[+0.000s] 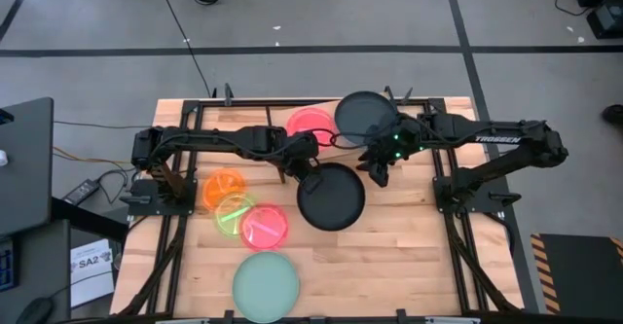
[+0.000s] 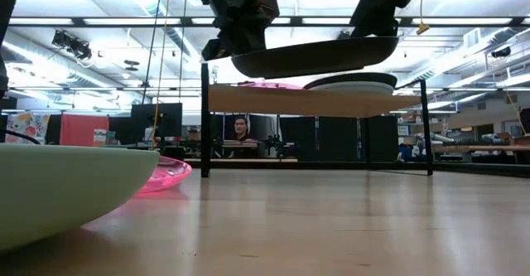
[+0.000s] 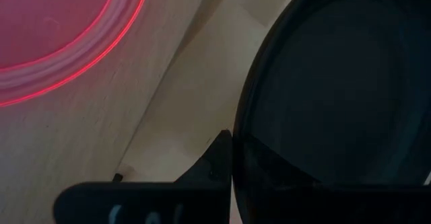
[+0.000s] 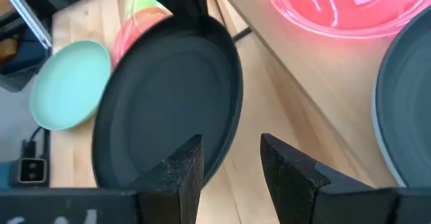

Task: Place and stack plates onto a shelf
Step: Stack the large black plate on top of the large black plate on the shelf

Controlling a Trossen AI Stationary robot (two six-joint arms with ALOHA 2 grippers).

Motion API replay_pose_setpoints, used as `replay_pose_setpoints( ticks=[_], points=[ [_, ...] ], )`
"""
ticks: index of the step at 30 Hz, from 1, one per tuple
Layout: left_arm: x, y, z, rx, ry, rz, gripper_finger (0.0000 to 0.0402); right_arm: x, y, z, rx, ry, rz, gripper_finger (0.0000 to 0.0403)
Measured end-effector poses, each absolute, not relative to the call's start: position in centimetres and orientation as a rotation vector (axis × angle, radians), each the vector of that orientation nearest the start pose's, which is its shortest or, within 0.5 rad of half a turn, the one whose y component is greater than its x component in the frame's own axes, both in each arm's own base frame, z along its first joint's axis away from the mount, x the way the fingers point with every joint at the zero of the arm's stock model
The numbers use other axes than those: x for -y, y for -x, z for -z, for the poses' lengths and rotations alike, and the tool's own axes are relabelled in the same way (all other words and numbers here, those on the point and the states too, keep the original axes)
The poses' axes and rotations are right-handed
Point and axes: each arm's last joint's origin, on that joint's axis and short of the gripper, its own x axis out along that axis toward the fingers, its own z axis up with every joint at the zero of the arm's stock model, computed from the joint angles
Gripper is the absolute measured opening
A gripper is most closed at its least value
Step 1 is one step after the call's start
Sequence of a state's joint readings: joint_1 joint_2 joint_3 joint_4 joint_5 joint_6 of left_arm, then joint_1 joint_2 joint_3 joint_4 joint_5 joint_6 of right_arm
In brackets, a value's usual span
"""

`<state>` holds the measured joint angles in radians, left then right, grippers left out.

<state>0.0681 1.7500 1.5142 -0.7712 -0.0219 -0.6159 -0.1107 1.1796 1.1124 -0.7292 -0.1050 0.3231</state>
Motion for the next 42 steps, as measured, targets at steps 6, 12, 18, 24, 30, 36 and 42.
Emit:
replay_pose_setpoints(
  ticks=[6, 12, 18, 24, 30, 36, 42],
  points=[
    [-2.6, -37.0, -28.3, -0.949, 0.586, -0.390, 0.0016, 1.6, -23.8, -31.7, -0.797, -0.340, 0.177, 0.0154],
    [-2.6, -37.1, -28.3, -0.934, 0.588, -0.386, 0.0016, 1.1, -24.2, -31.4, -0.809, -0.305, 0.205, 0.0154],
    [-2.6, -37.3, -28.5, -0.915, 0.590, -0.380, 0.0016, 0.8, -24.7, -30.8, -0.834, -0.287, 0.220, 0.0154],
    [-2.6, -37.4, -28.5, -0.902, 0.591, -0.377, 0.0017, 0.9, -25.6, -29.7, -0.885, -0.284, 0.227, 0.0154],
    [-2.6, -37.4, -28.5, -0.902, 0.592, -0.378, 0.0019, 0.8, -26.1, -29.0, -0.916, -0.284, 0.203, 0.0154],
    [-2.6, -37.4, -28.5, -0.901, 0.592, -0.376, 0.0020, 0.7, -26.3, -28.9, -0.925, -0.293, 0.170, 0.0152],
    [-2.6, -37.4, -28.5, -0.900, 0.591, -0.376, 0.0021, 0.7, -26.3, -28.9, -0.924, -0.292, 0.171, 0.0125]
  ],
)
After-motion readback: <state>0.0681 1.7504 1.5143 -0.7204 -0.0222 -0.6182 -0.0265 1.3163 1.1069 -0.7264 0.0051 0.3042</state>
